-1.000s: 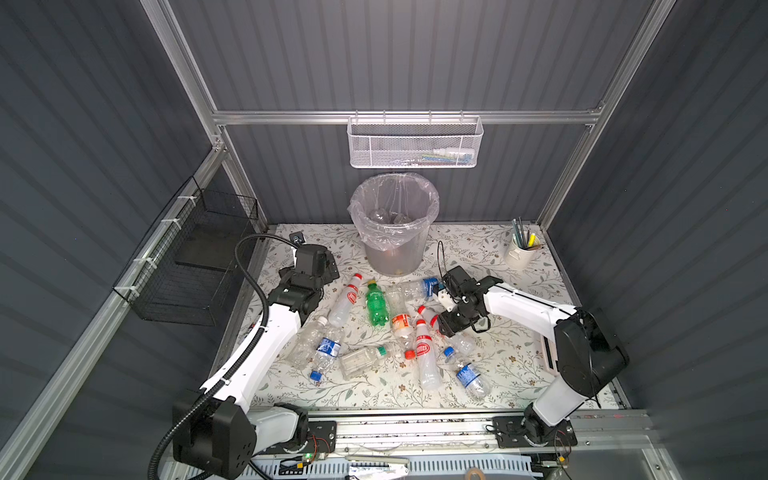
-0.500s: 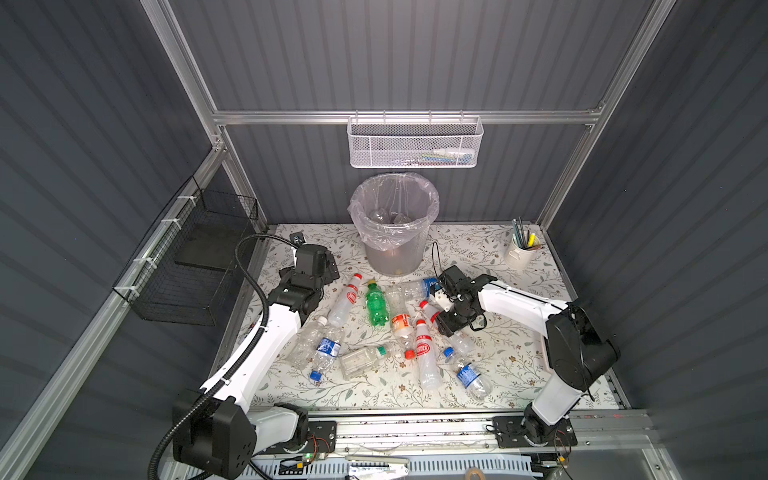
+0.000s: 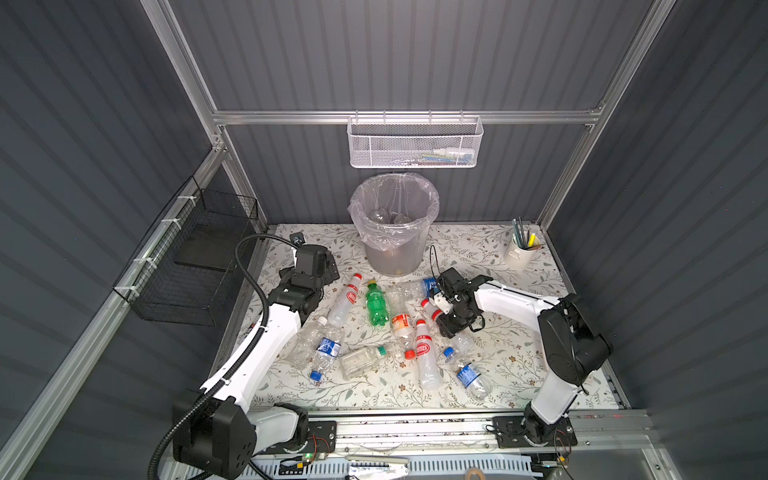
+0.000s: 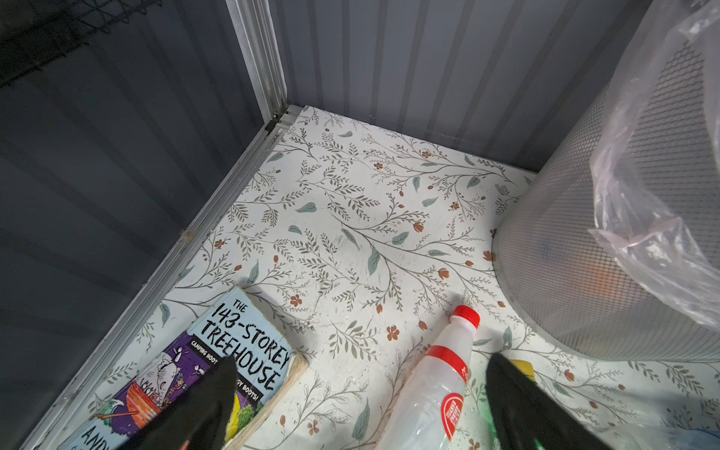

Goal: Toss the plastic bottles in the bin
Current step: 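Reach the right gripper to the red-capped white bottle and grasp it, then carry the red-capped bottle over the bin and release it with the right gripper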

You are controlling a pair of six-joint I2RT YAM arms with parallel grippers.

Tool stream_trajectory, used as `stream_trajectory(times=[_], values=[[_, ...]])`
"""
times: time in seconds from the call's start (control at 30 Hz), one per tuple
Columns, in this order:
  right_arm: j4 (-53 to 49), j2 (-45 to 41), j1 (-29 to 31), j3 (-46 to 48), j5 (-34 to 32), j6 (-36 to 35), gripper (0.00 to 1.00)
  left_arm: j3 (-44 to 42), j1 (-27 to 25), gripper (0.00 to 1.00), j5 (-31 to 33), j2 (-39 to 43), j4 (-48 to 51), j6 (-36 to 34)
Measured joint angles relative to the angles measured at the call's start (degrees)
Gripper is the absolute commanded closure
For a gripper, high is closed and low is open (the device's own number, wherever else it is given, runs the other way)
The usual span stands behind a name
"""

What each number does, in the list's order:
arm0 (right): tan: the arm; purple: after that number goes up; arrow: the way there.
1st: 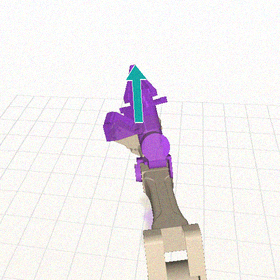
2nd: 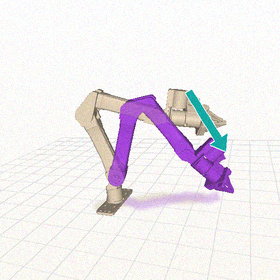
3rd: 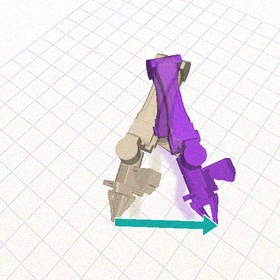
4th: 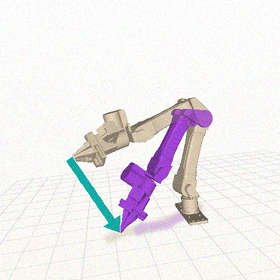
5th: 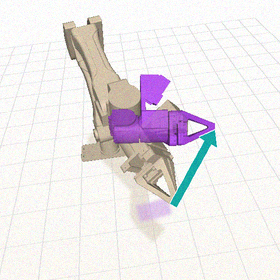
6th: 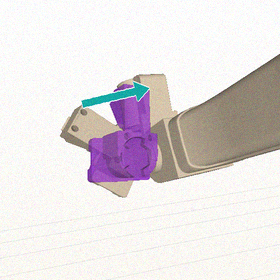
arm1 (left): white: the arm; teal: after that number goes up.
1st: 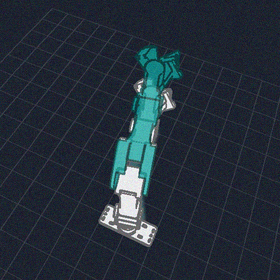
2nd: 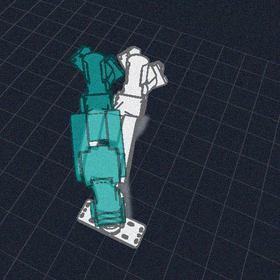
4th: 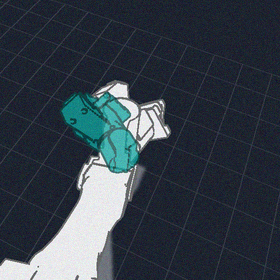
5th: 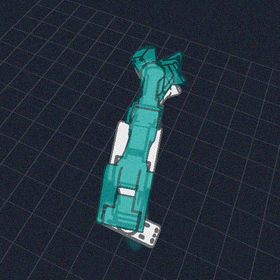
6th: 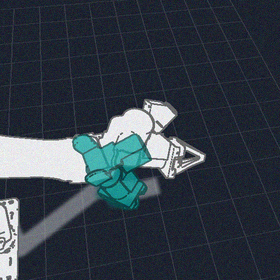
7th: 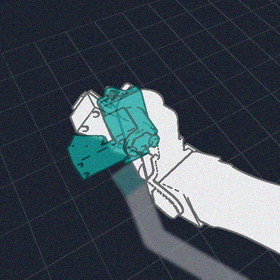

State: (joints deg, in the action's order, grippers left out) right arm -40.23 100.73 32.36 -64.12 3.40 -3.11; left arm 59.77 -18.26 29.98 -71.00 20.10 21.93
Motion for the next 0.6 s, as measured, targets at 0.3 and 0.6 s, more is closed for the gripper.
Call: stream_trajectory(times=[0.3, 0.6], values=[[2.64, -11.47, -0.04, 3.13, 1.14, -1.27, 0.50, -0.24, 0.00, 0.01, 0.02, 0.02, 0.31, 0.42], [11.41, -31.67, -3.30, 5.07, 1.73, -0.74, 0.49, -0.72, 0.00, 0.01, 0.04, 0.04, 0.20, 0.46]])
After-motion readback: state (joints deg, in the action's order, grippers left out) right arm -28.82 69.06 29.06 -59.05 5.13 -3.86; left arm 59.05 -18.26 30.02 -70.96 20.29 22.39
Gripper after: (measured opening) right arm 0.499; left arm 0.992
